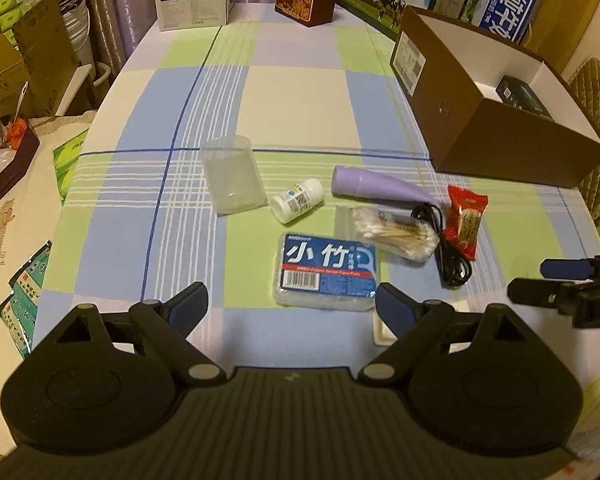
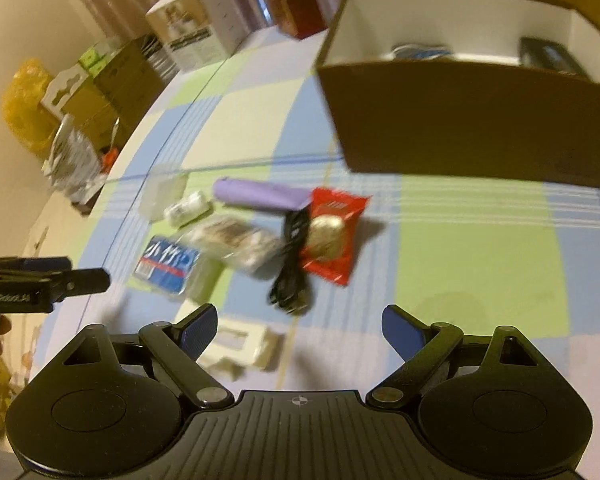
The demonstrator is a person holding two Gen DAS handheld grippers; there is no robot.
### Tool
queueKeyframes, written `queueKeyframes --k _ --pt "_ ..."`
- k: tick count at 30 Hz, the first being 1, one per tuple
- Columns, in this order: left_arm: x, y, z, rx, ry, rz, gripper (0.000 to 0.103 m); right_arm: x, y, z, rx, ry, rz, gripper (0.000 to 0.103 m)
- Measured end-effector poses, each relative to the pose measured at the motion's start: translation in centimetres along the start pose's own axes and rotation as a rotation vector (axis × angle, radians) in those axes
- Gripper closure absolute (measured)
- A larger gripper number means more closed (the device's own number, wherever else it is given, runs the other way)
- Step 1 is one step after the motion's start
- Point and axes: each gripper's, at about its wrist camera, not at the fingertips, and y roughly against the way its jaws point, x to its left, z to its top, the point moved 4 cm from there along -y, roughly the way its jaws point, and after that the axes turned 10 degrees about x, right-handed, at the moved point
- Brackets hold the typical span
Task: Organize objects
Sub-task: 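Grasp the white plastic holder with the right tool while the left tool grasps the blue toothpick box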
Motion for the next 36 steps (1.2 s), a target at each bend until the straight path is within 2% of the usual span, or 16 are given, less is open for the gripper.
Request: queueKeyframes --k 8,16,27,36 --pt "1.5 -1.0 -0.9 0.032 -0.010 -0.003 0.015 3.2 -2.3 -0.6 0.064 0.023 0.012 0.015" --pt "3.2 -2.1 -0.9 0.057 -0.057 -0.012 0.015 4.9 -4.8 -0.8 0.112 -0.065 -0.042 0.015" --pt "5.0 -3.7 -0.3 0.084 -0.126 -0.028 0.015 7.2 -7.7 -0.7 0.110 -0.145 -0.123 0.015" --pt "4.3 -4.5 0.4 0.090 -0.176 -0.069 0.015 6.4 -7.4 -1.1 0.099 -0.187 -0.187 0.017"
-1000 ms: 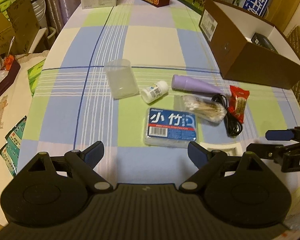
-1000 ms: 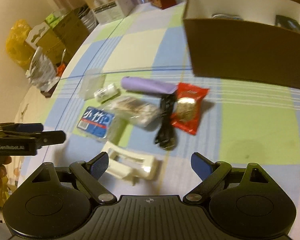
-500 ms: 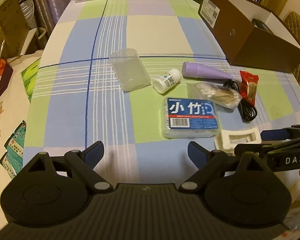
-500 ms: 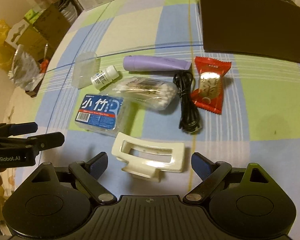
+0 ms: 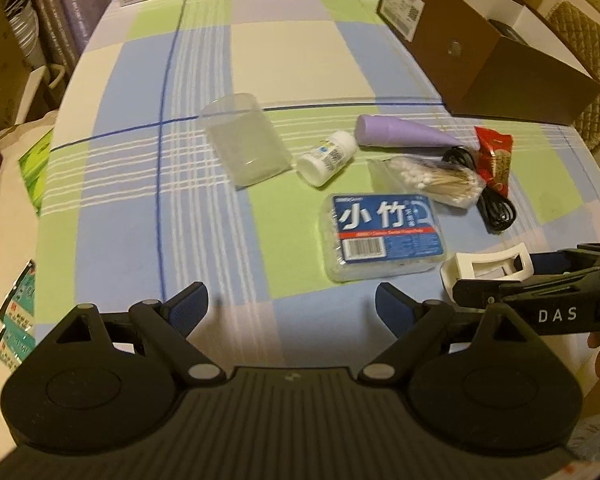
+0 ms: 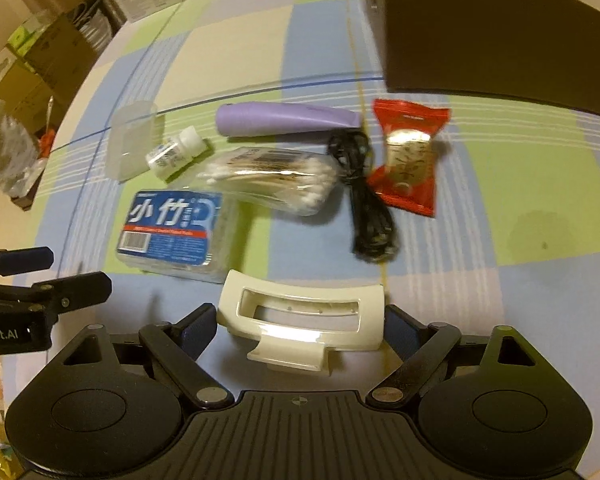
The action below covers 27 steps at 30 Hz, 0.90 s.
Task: Organize objects
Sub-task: 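Grasp the white plastic holder with the right tool while the left tool grasps the blue toothpick box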
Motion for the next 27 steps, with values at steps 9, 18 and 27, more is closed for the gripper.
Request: queueKeyframes --k 9,18,27 --pt "-3.5 -1.5 2.0 0.005 -0.059 -0.070 0.014 -5.5 3.4 -0.5 -0.075 -0.152 -0.004 0.017" --pt "-6.4 -4.1 3.9 0.014 -0.069 -0.024 0.014 -10.2 5.7 -0.5 -0.127 -0.237 -0.013 0.017" --pt "-5.9 -4.2 3.7 0.017 -0.003 0.025 0.018 -13.9 6.7 -0.4 -0.133 -0.235 0.003 0.017"
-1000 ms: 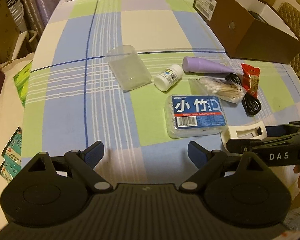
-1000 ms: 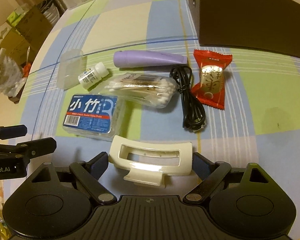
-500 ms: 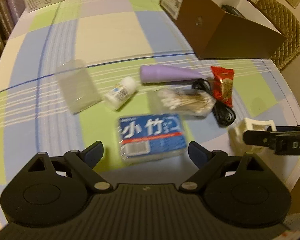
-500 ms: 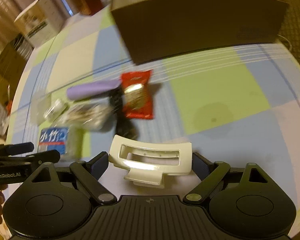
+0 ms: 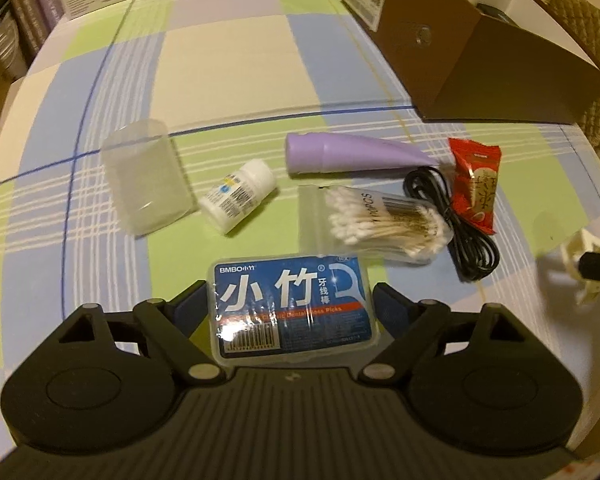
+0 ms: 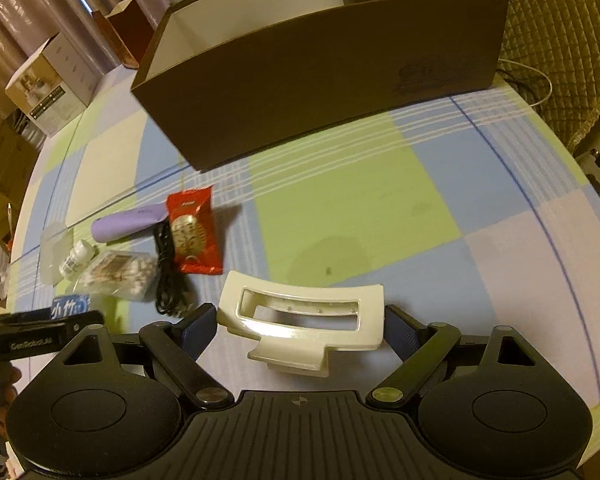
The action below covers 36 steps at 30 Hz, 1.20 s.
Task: Organize objects
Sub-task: 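Grasp the white plastic holder with the right tool while the left tool grasps the blue toothpick box, then lower the toothpick box and white holder into the brown box and open both tools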
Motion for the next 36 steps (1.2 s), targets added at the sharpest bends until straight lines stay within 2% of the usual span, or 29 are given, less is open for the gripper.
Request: queueKeyframes --k 6,12,18,25,30,36 --pt "1.1 2.1 -1.7 -0.001 0.072 0.052 0.018 -2.2 1.0 1.6 -0.012 0.033 0.027 0.017" --pt "0.6 6.7 -0.6 -0.082 0.088 0.082 0.018 -4.1 2.8 4.5 -0.051 0.078 0.061 0.017" --pt "-3.3 10.3 3.7 -0.194 0.031 0.032 0.018 -5.6 5.6 9.0 -0.123 0.142 0.105 0.017" --pt "-10.1 11.6 10.7 -0.295 -0.065 -0.058 0.018 -6.3 8.7 15.0 -0.222 0.198 0.138 0.017" --pt "-14.2 11.3 15.1 -0.320 -0.121 -0.079 0.018 -6.6 9.4 18.8 -0.262 0.229 0.136 0.017" --pt "-17.0 9.6 19.3 -0.307 -0.155 -0.074 0.018 -6.8 8.0 22.1 -0.255 0.271 0.111 0.017"
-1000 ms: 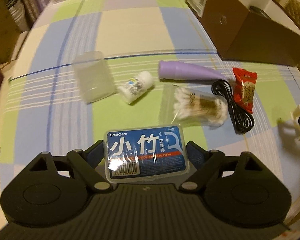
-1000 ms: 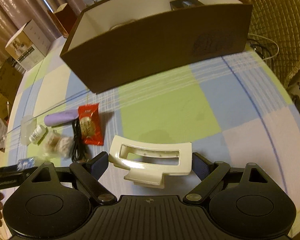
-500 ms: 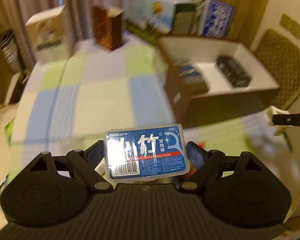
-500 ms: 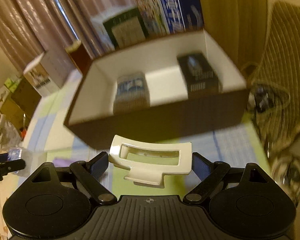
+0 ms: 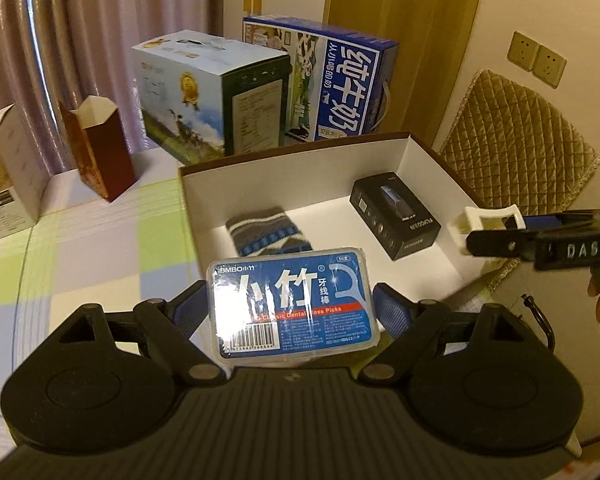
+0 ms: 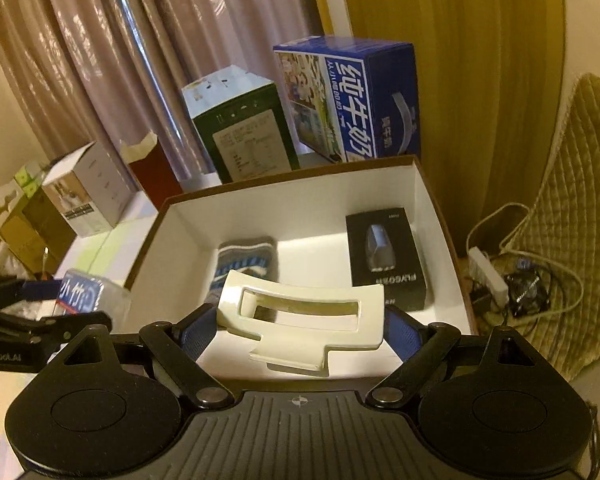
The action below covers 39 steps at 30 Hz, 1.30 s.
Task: Organize objects
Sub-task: 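Lower the toothpick box and white holder into the brown box and open both tools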
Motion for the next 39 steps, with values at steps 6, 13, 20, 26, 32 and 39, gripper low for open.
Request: queueKeyframes --k 6,13,20,26,32,39 --pt "-0.7 -4.3 2.2 0.077 -0.005 -0.001 0.018 -1.3 -3.8 1.3 0.078 0.015 -0.034 0.017" --pt "-0.7 -8.8 2.5 0.175 -0.012 0.017 0.018 -2.2 -7.3 1.5 0.162 0.027 -0.048 0.017" --pt "-1.0 -10.9 2.0 0.225 -0.028 0.021 0.018 -2.6 -8.6 1.7 0.202 0.033 -0.051 0.017" --pt "-1.3 -12.2 1.7 0.257 -0.043 0.028 0.018 -2.9 -9.4 1.5 0.231 0.037 -0.054 0.017" --pt "-1.7 -12.8 1.3 0.273 -0.086 0.047 0.018 -3.3 -10.1 1.2 0.249 0.021 -0.046 0.017" --pt "-1.4 -12.3 1.5 0.263 -0.078 0.043 0.012 -3.6 -9.9 1.3 0.240 -0.012 -0.013 0.009"
